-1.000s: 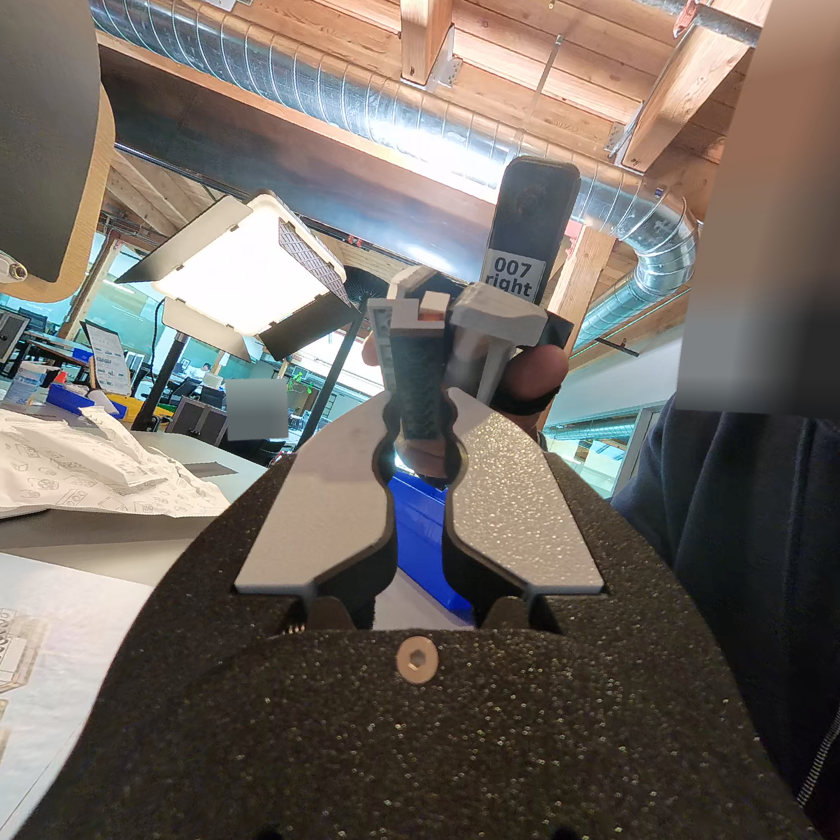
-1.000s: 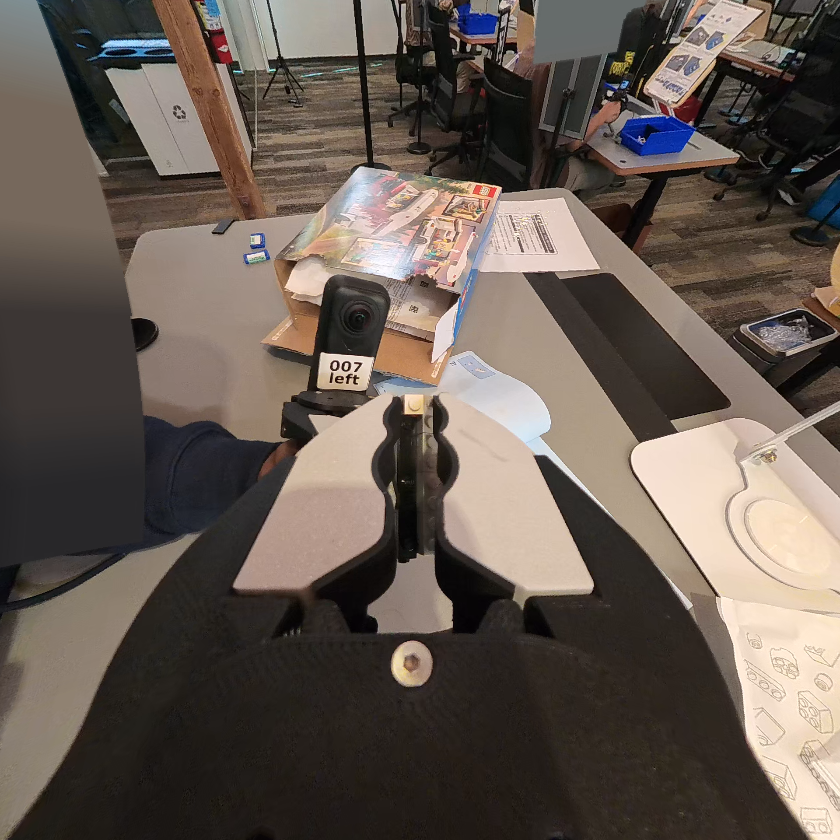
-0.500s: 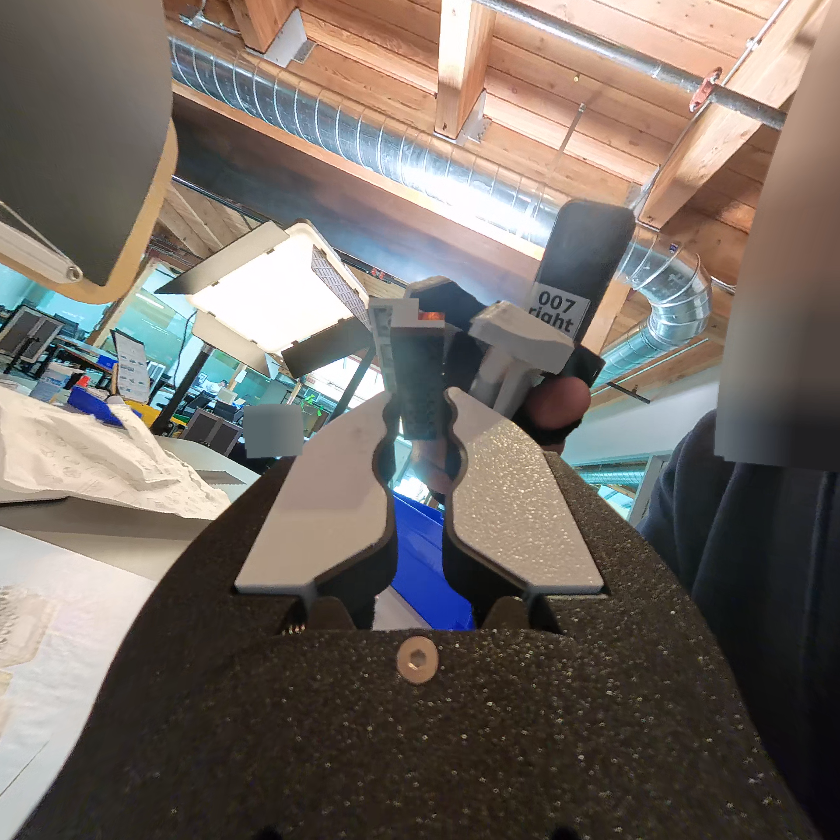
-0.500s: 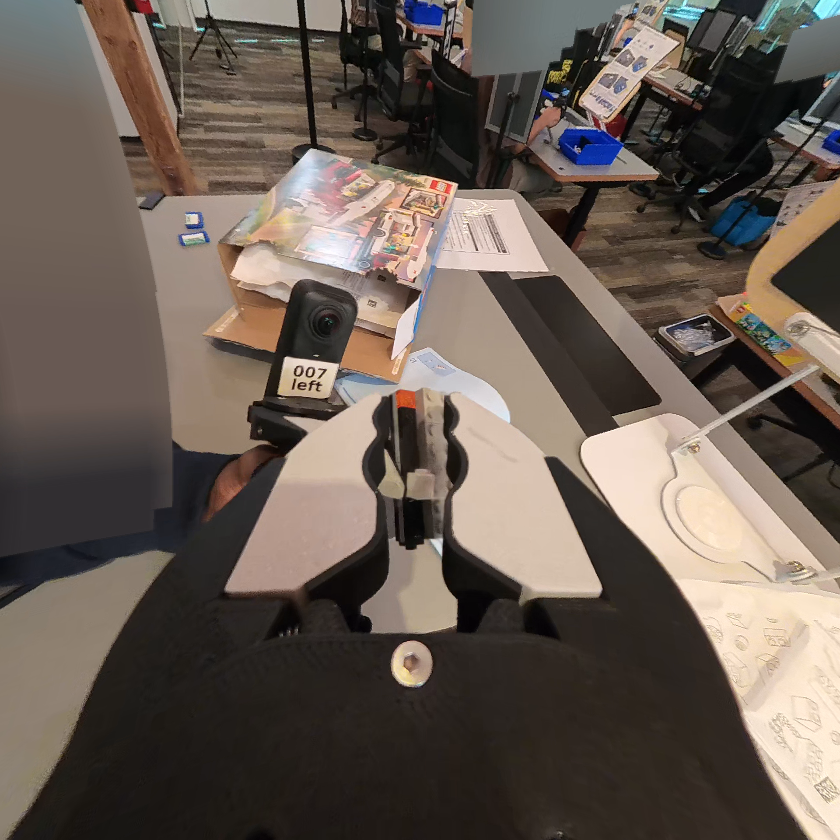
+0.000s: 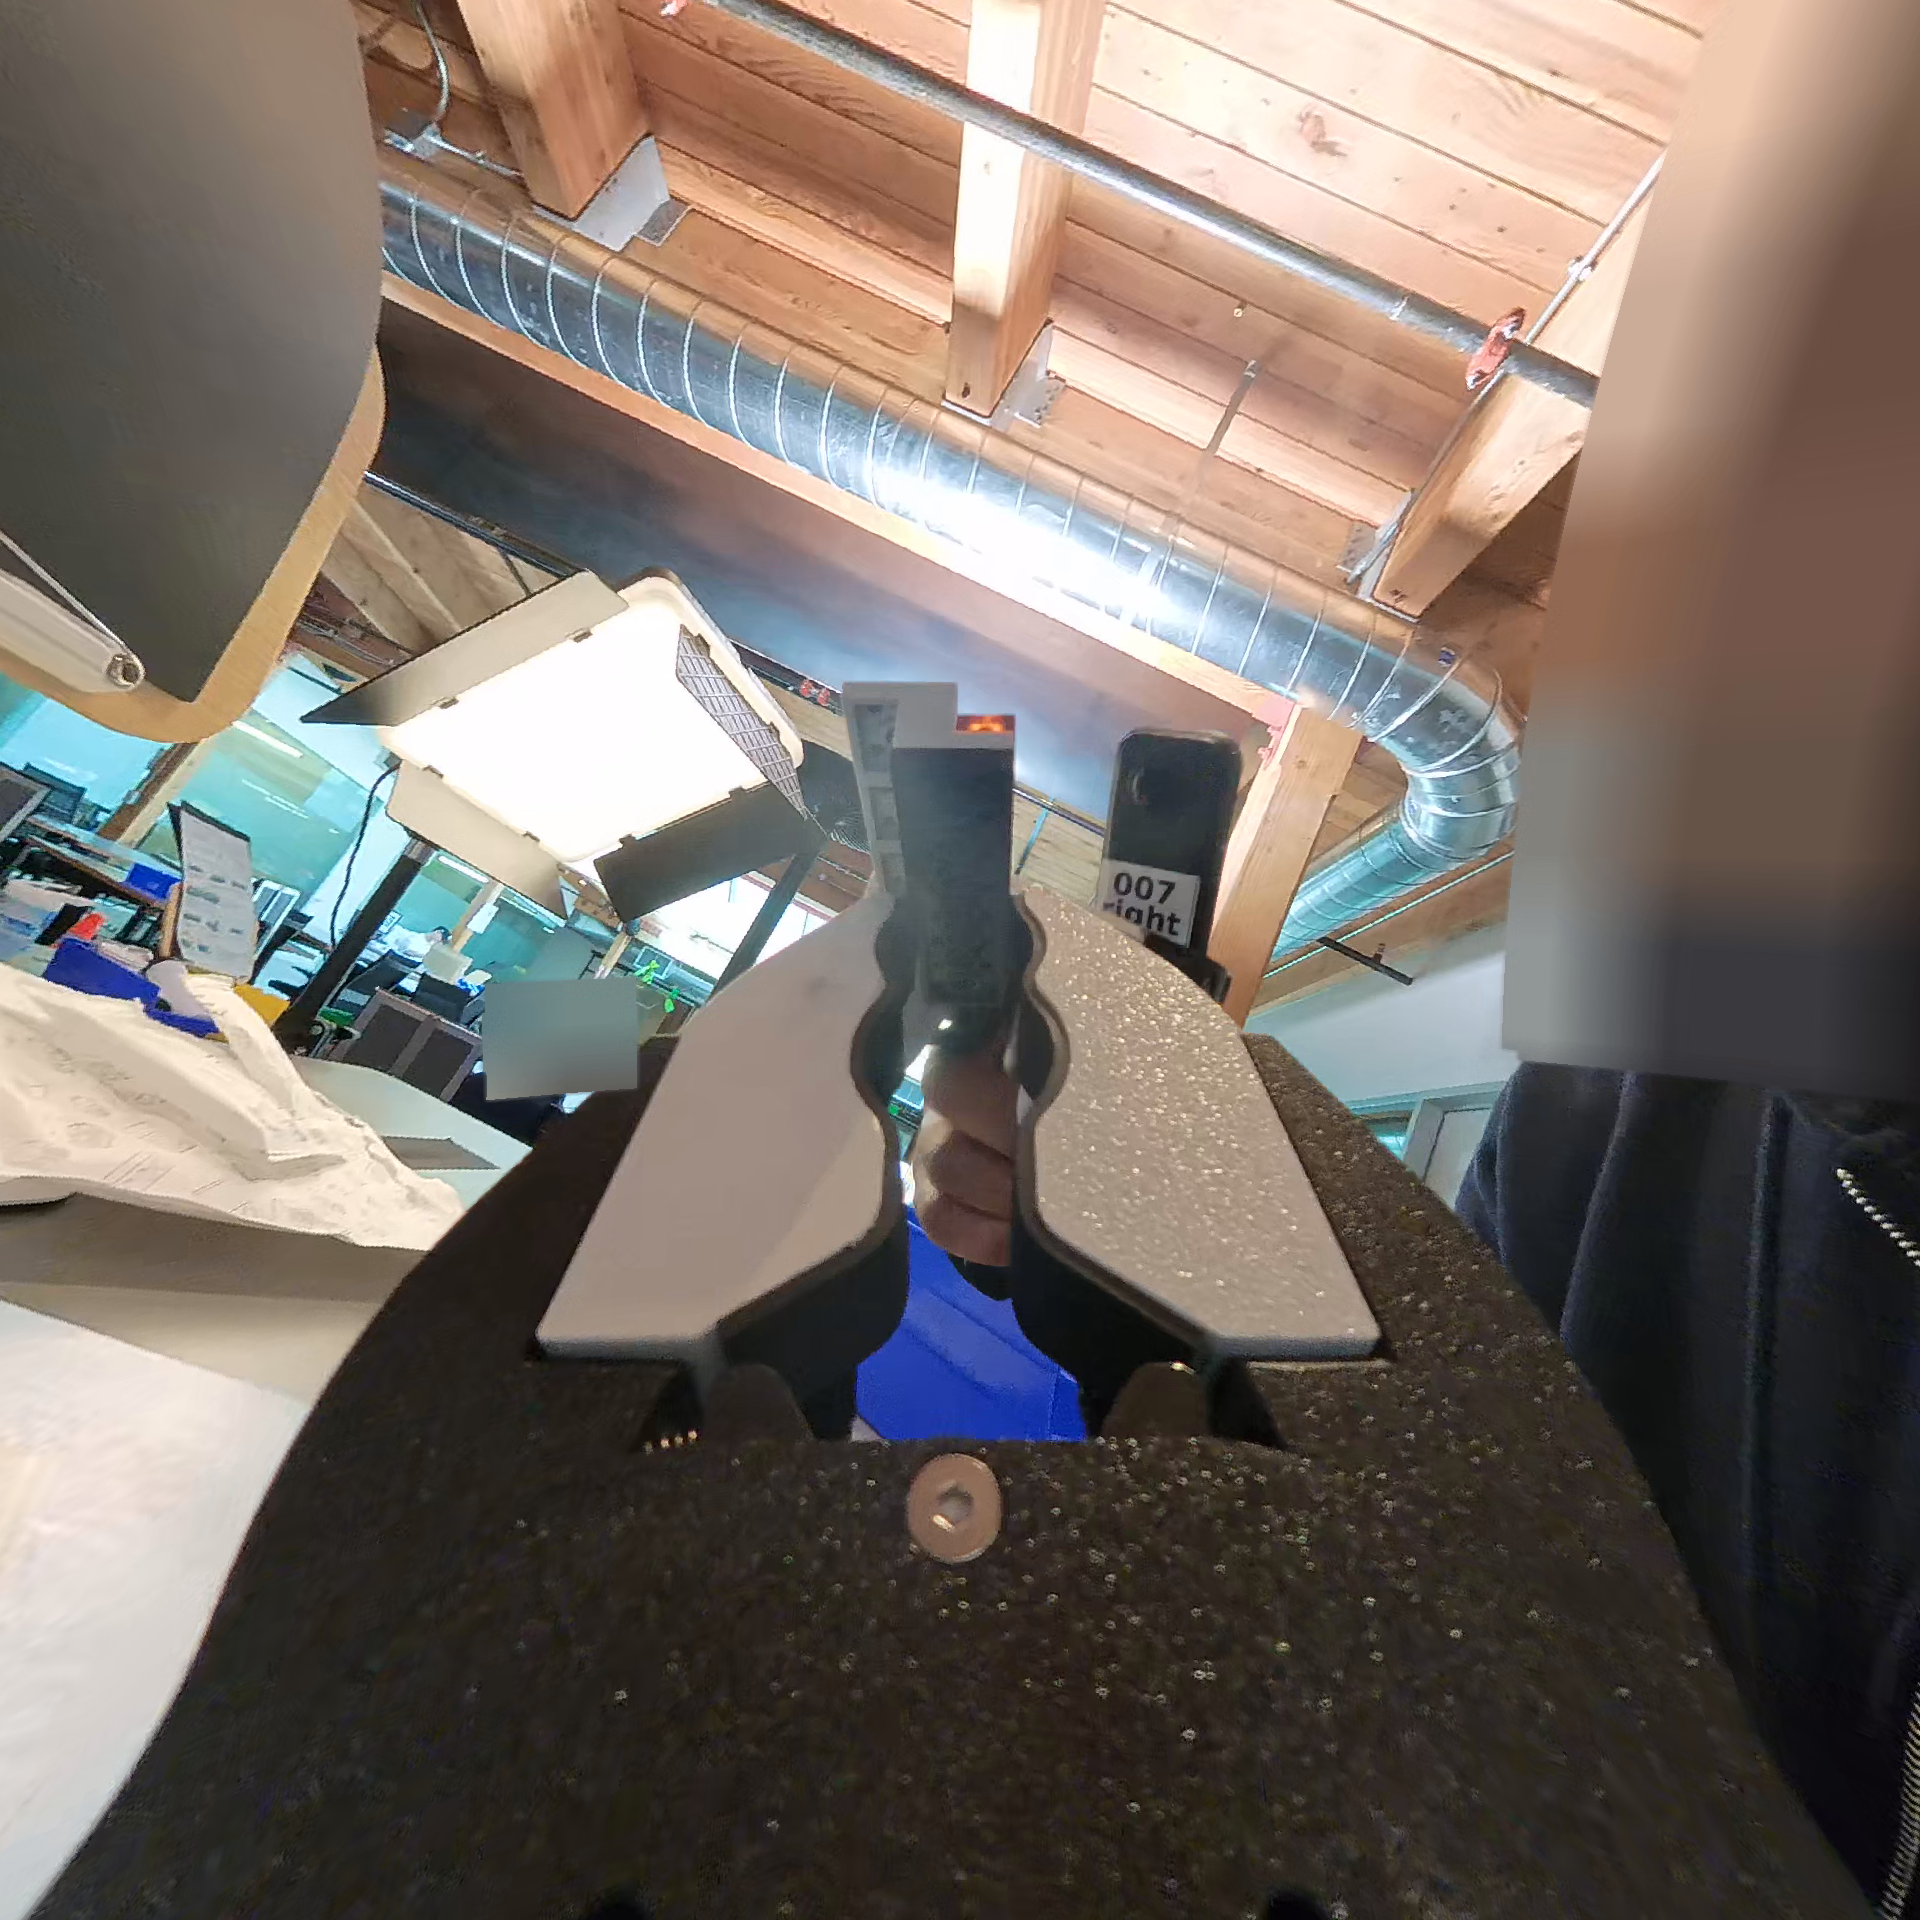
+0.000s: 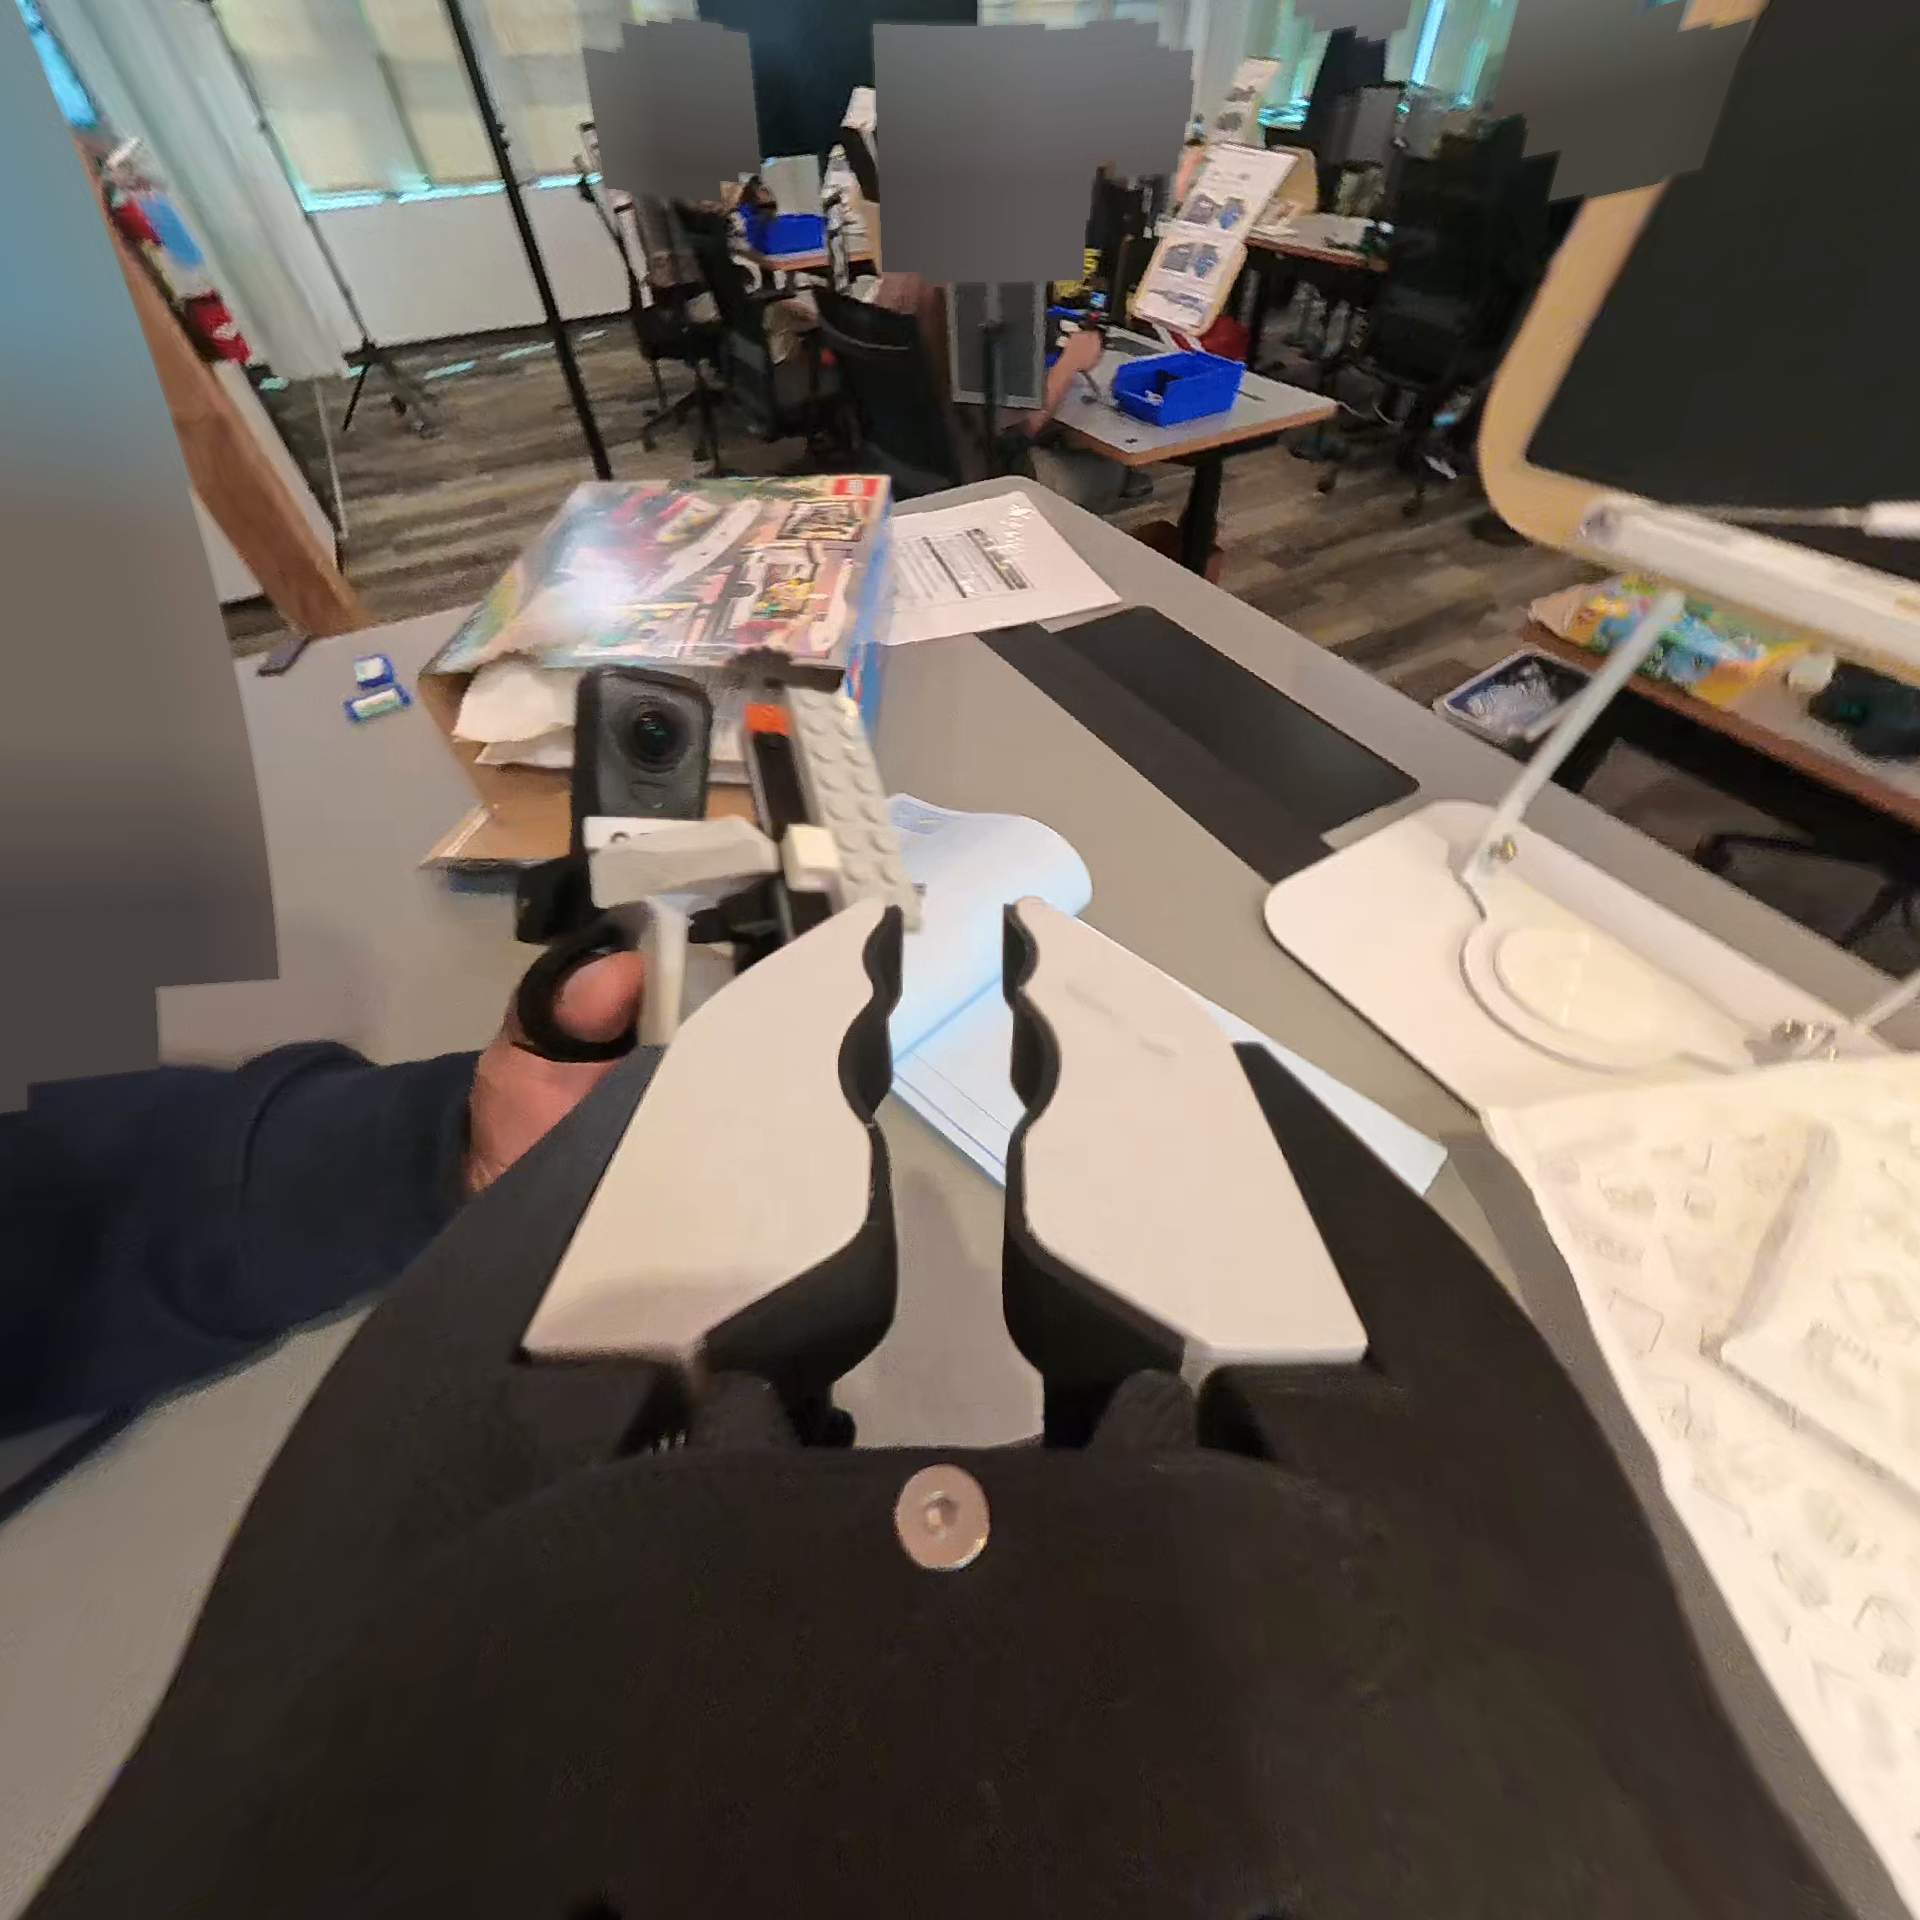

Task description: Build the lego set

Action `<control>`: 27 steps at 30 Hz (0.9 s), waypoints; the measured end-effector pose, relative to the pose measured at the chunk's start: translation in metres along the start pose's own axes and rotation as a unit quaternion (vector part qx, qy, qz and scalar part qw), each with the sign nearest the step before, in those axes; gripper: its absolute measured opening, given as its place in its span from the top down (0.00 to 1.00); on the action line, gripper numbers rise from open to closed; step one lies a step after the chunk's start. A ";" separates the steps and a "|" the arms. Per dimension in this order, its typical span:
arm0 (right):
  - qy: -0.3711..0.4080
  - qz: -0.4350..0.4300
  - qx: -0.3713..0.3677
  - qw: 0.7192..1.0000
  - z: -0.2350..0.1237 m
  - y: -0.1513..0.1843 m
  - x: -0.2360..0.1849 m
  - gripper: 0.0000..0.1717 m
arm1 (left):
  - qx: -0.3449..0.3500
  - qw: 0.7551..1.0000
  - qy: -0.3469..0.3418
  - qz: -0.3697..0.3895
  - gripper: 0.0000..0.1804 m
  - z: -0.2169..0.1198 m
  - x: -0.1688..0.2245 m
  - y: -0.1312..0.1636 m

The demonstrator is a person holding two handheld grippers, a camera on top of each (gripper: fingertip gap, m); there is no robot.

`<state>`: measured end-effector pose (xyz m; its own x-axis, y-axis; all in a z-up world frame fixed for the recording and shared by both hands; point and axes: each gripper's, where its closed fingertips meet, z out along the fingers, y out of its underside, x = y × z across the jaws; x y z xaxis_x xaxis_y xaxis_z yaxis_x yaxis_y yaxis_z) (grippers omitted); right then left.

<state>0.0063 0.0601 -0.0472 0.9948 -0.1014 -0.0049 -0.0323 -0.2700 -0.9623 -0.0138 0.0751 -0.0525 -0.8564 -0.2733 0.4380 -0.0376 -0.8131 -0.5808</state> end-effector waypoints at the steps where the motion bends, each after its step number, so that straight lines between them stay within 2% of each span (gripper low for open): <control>1: -0.009 -0.013 0.001 1.000 0.001 -0.004 -0.005 0.89 | -0.003 1.000 0.002 0.000 0.91 0.001 0.001 0.001; 7: -0.029 -0.062 -0.028 0.997 0.010 -0.001 -0.016 0.89 | -0.003 1.000 0.014 -0.008 0.91 0.000 0.005 0.001; 27: -0.011 -0.054 -0.014 0.998 0.016 -0.005 -0.009 0.91 | -0.045 0.999 0.001 -0.022 0.91 0.007 0.002 0.020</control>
<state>-0.0013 0.0775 -0.0468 0.9946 -0.0496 0.0913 0.0719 -0.3052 -0.9496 -0.0132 0.0550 -0.0585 -0.8538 -0.2372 0.4634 -0.1217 -0.7745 -0.6207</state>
